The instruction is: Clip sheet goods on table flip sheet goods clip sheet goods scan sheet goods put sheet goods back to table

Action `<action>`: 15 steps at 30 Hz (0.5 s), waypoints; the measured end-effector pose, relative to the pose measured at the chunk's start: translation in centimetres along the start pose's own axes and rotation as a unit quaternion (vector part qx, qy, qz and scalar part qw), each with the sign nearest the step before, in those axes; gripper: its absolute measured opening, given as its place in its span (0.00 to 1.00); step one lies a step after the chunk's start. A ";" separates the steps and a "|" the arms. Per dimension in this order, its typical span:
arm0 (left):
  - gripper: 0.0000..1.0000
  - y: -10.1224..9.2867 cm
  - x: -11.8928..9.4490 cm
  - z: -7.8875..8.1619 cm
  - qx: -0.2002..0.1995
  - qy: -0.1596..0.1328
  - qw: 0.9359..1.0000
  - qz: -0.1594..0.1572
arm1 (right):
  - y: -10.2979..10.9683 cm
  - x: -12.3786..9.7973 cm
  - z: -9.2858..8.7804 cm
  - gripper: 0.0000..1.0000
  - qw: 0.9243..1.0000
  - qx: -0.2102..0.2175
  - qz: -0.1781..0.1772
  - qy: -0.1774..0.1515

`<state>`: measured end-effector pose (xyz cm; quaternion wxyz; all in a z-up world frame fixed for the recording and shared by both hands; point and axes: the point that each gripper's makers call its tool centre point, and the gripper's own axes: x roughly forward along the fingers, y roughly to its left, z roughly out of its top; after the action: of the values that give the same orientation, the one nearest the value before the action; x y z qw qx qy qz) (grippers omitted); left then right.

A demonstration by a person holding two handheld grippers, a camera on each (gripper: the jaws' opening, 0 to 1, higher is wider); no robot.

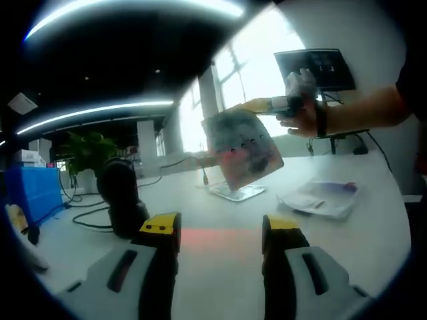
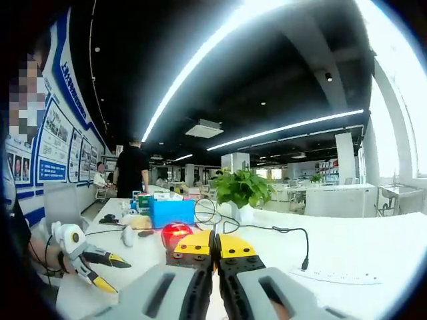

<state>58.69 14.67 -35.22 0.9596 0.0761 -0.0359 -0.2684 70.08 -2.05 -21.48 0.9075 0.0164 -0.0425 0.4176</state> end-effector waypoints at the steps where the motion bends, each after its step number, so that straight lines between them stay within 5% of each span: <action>1: 0.41 0.1 0.0 0.0 -0.001 -0.001 1.000 0.001 | 0.0 -0.1 0.0 0.00 1.000 0.000 -0.001 0.002; 15: 0.41 0.2 0.1 -0.2 0.010 0.007 1.000 0.008 | -0.8 -1.2 -1.3 0.00 0.996 -0.040 0.043 0.060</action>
<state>58.87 14.84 -35.39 0.9612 0.0876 -0.0331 -0.2594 70.00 -3.39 -22.91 0.8897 -0.0470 -0.0049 0.4541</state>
